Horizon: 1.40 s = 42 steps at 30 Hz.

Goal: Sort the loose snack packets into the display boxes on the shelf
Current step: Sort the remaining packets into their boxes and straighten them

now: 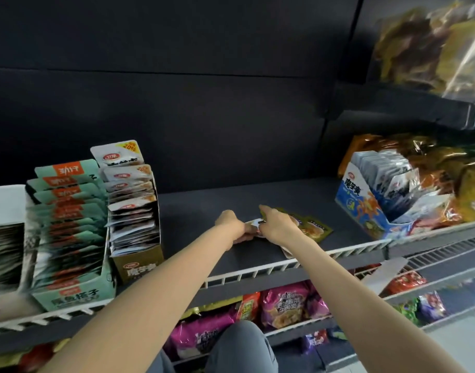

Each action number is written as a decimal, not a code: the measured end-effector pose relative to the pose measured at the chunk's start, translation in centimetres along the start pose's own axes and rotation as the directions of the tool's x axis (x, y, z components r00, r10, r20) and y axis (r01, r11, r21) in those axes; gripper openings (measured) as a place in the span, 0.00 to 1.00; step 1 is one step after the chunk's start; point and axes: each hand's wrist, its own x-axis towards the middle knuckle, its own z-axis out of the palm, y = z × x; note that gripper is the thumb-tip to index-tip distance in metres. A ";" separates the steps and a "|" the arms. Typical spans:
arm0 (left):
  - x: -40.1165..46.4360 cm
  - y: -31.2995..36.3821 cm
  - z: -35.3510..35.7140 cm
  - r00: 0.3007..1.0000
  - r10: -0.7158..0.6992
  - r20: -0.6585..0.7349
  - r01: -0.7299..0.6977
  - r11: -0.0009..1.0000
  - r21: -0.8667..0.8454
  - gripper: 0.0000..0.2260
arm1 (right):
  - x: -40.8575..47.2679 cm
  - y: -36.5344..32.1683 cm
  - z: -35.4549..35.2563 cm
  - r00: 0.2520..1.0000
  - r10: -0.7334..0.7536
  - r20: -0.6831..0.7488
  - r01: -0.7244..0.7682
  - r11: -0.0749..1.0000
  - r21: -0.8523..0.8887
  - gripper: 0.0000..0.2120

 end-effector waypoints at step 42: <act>-11.4 4.2 -22.3 0.661 0.730 -0.174 -0.158 0.362 0.919 0.23 | -1.7 -17.0 -2.8 0.751 -0.268 -0.603 0.582 0.700 0.414 0.13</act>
